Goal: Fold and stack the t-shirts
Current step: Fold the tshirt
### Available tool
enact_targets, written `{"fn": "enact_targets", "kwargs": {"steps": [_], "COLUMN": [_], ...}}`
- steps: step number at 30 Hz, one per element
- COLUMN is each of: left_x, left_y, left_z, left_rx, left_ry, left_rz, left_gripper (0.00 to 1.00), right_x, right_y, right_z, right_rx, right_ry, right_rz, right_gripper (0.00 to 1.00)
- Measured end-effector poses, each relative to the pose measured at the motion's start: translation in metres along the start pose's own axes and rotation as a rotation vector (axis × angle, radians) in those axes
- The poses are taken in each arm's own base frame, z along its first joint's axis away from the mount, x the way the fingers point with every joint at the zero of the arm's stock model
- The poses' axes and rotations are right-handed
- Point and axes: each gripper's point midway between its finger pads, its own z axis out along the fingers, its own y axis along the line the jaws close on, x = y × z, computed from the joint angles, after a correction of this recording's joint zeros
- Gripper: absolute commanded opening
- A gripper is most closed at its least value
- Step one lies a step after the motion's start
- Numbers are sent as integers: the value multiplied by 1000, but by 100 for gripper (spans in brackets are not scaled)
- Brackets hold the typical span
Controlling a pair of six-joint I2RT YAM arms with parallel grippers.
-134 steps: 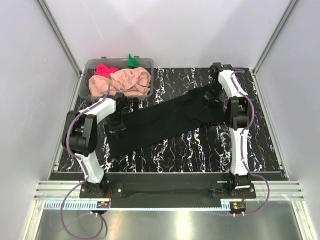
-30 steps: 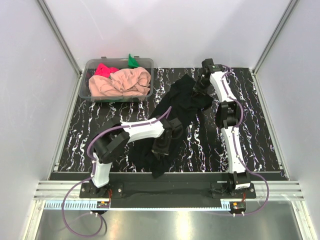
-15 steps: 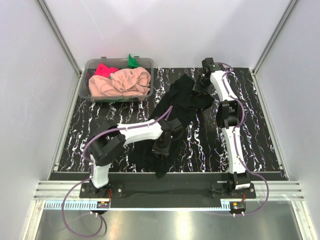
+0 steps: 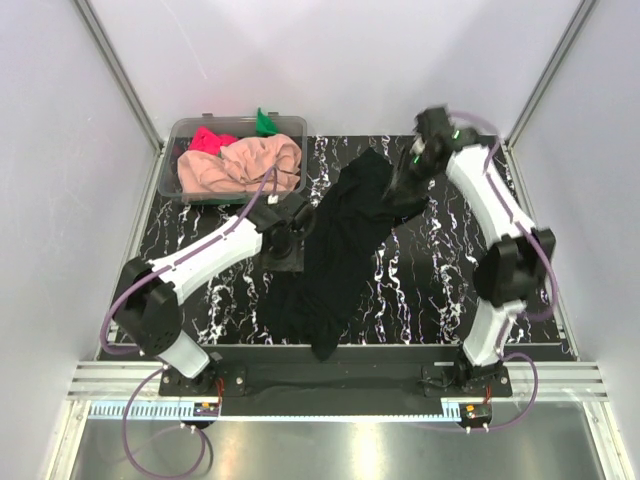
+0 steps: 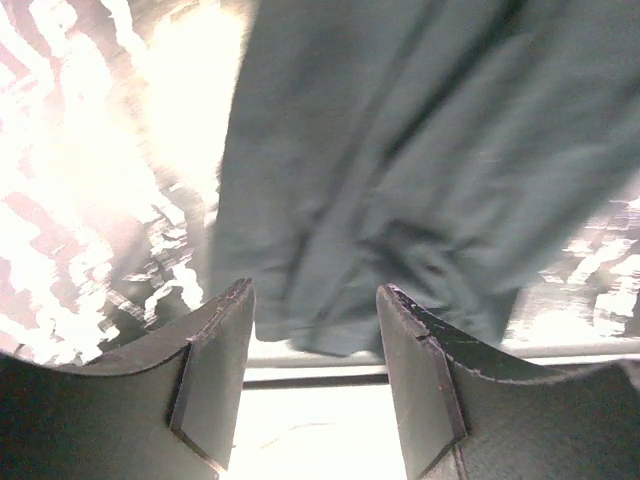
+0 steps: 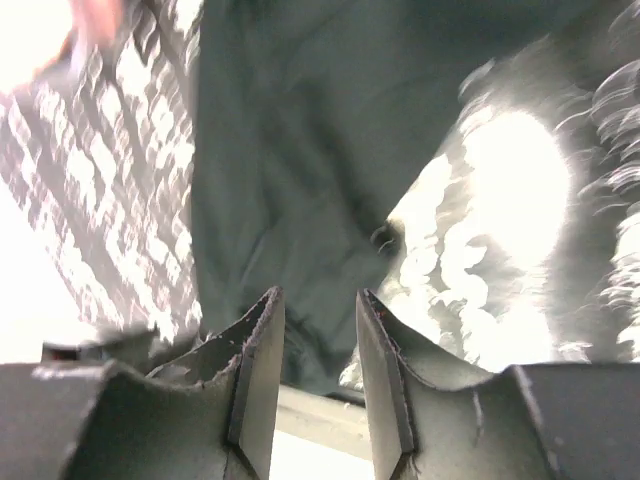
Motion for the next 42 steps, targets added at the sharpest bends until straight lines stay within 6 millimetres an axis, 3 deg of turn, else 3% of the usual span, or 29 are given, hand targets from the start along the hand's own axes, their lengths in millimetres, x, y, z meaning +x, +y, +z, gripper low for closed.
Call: {"fn": "enact_targets", "kwargs": {"steps": [2, 6, 7, 9, 12, 22, 29, 37, 42], "left_x": [8, 28, 32, 38, 41, 39, 39, 42, 42], "left_y": [14, 29, 32, 36, 36, 28, 28, 28, 28], "left_z": [4, 9, 9, 6, 3, 6, 7, 19, 22], "left_rx": [-40, -80, -81, -73, -56, -22, -22, -42, -45], "left_ry": [31, 84, 90, 92, 86, 87, 90, 124, 129], "left_rz": [2, 22, 24, 26, 24, 25, 32, 62, 77], "left_gripper": [56, 56, 56, 56, 56, 55, 55, 55, 55], "right_x": [49, 171, 193, 219, 224, 217, 214, 225, 227], "right_y": [14, 19, 14, 3, -1, 23, 29, 57, 58], "right_z": [-4, 6, 9, 11, 8, 8, 24, 45, 48], "right_rx": [-44, -76, -64, -42, -46, -127, -114, -148, -144], "right_ry": [47, 251, 291, 331, 321, 285, 303, 348, 354], "right_rz": [-18, -13, -1, 34, 79, 60, 54, -6, -11], "right_gripper": [40, 38, 39, 39, 38, 38, 37, 36, 36]}}
